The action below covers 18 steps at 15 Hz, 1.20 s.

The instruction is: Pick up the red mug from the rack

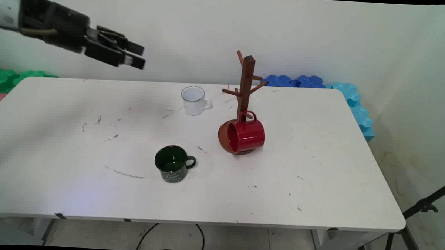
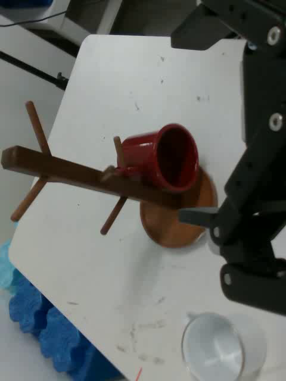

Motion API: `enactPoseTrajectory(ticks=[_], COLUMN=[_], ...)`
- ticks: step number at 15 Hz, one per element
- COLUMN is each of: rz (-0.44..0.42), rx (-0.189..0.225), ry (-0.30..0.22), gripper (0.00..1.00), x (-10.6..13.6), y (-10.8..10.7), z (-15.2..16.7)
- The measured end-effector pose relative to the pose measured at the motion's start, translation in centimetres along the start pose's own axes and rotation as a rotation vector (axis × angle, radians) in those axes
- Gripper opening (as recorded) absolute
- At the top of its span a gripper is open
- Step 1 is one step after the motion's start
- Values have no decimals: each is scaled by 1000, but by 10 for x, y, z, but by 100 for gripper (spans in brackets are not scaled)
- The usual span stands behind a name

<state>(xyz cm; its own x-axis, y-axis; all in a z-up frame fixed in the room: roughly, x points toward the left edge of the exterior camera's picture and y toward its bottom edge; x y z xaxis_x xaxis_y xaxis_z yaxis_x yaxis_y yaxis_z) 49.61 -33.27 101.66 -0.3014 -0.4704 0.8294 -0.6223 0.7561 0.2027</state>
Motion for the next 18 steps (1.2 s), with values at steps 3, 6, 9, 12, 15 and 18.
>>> enactPoseTrajectory(ticks=[3, 6, 9, 12, 15, 18], rz=[-13, -31, -41, -54, -66, -79], rx=[16, 45, 75, 105, 124, 146], ry=[4, -5, -10, -25, -42, -57], gripper=[100, 100, 100, 100, 100, 100], x=[-11, -26, -37, -49, -58, -64], y=[36, 64, 84, 103, 116, 126], z=[29, 57, 81, 112, 136, 162])
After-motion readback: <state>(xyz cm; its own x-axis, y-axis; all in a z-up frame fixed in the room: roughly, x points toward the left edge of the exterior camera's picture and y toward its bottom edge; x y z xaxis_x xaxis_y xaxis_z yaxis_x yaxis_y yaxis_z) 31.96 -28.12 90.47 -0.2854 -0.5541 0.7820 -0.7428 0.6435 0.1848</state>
